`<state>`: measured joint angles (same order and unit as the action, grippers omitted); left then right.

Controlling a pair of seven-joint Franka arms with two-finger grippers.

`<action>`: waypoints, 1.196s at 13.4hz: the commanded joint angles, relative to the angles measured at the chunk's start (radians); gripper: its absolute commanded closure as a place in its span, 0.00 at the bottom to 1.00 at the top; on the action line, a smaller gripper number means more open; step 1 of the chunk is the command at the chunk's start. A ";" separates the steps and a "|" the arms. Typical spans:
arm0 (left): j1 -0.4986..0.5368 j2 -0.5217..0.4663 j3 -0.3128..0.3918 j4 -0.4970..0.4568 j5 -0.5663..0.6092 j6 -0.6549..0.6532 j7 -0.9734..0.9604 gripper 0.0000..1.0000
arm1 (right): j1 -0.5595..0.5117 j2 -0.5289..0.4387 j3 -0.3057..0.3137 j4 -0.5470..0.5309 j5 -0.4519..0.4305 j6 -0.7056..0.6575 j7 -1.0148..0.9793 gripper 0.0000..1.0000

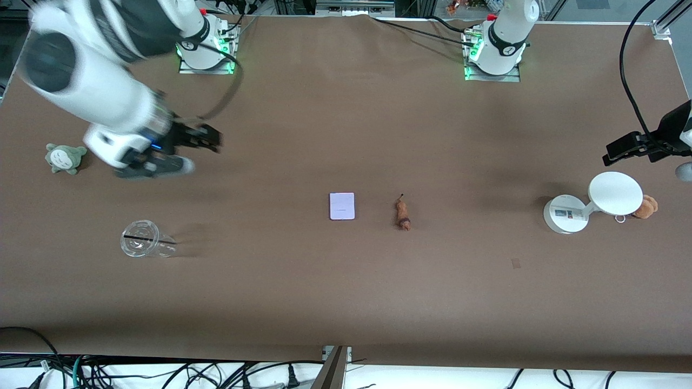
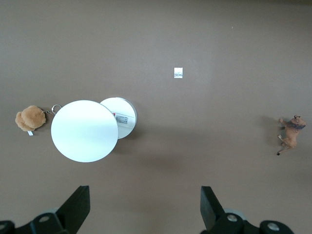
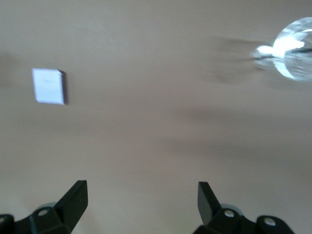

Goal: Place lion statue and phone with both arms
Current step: 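Reach the right gripper over the white phone, then lower the right gripper and grasp the white phone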

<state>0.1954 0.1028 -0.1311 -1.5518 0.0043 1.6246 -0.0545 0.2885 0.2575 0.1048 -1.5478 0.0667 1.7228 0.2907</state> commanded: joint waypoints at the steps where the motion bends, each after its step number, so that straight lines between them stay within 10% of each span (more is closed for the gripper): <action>1: 0.001 0.018 0.001 0.029 -0.012 -0.008 0.005 0.00 | 0.101 0.145 -0.002 0.025 0.012 0.177 0.164 0.00; 7: -0.004 0.041 -0.001 0.029 -0.026 -0.005 0.002 0.00 | 0.310 0.458 -0.013 0.078 -0.094 0.601 0.451 0.00; 16: -0.008 0.112 -0.002 0.090 -0.027 -0.002 -0.005 0.00 | 0.383 0.617 -0.028 0.112 -0.228 0.784 0.576 0.00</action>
<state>0.1841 0.1773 -0.1362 -1.5275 0.0009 1.6336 -0.0604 0.6453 0.8303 0.0957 -1.4741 -0.1384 2.4619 0.8312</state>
